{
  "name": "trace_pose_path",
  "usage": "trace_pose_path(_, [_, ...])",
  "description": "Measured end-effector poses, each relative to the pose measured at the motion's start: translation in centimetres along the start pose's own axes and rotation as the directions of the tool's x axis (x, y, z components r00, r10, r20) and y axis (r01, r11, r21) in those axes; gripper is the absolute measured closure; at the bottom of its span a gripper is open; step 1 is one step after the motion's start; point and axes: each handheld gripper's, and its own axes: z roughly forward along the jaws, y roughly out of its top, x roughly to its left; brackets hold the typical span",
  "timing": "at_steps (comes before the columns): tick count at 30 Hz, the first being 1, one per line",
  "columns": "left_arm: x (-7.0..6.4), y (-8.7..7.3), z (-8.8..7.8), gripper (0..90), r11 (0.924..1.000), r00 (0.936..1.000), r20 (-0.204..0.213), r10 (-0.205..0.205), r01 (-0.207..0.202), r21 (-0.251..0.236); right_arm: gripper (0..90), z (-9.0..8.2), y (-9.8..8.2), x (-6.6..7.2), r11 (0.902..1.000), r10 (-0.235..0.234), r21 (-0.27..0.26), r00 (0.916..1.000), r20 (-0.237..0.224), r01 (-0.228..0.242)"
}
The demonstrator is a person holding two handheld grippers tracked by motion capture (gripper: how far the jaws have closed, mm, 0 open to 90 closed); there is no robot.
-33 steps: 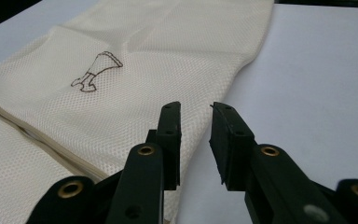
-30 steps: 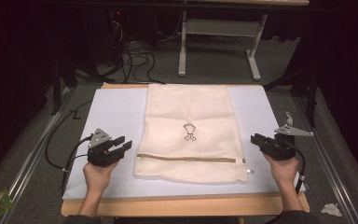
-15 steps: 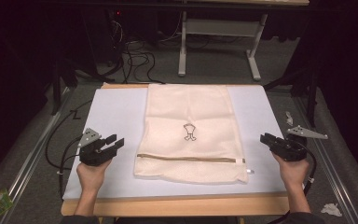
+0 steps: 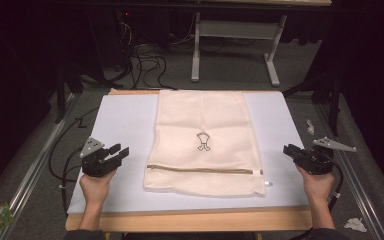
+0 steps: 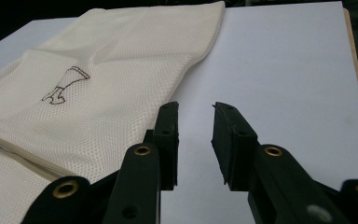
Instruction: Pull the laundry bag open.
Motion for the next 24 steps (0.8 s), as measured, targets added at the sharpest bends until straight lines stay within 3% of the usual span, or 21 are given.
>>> trace_pose_path(20, [0.8, -1.1, 1.4, 57.8, 0.9997, 0.9992, -0.034, -0.019, 0.019, 0.015, 70.4, 1.6, -1.1, -0.6, 0.9993, 0.028, 0.024, 0.9994, 0.019, -0.029])
trace_pose_path(24, [1.1, -1.6, 1.8, 57.4, 0.999, 0.9986, -0.037, -0.039, 0.039, 0.019, 70.1, 2.1, -1.3, -0.6, 0.9986, 0.038, 0.036, 0.9991, 0.02, -0.038])
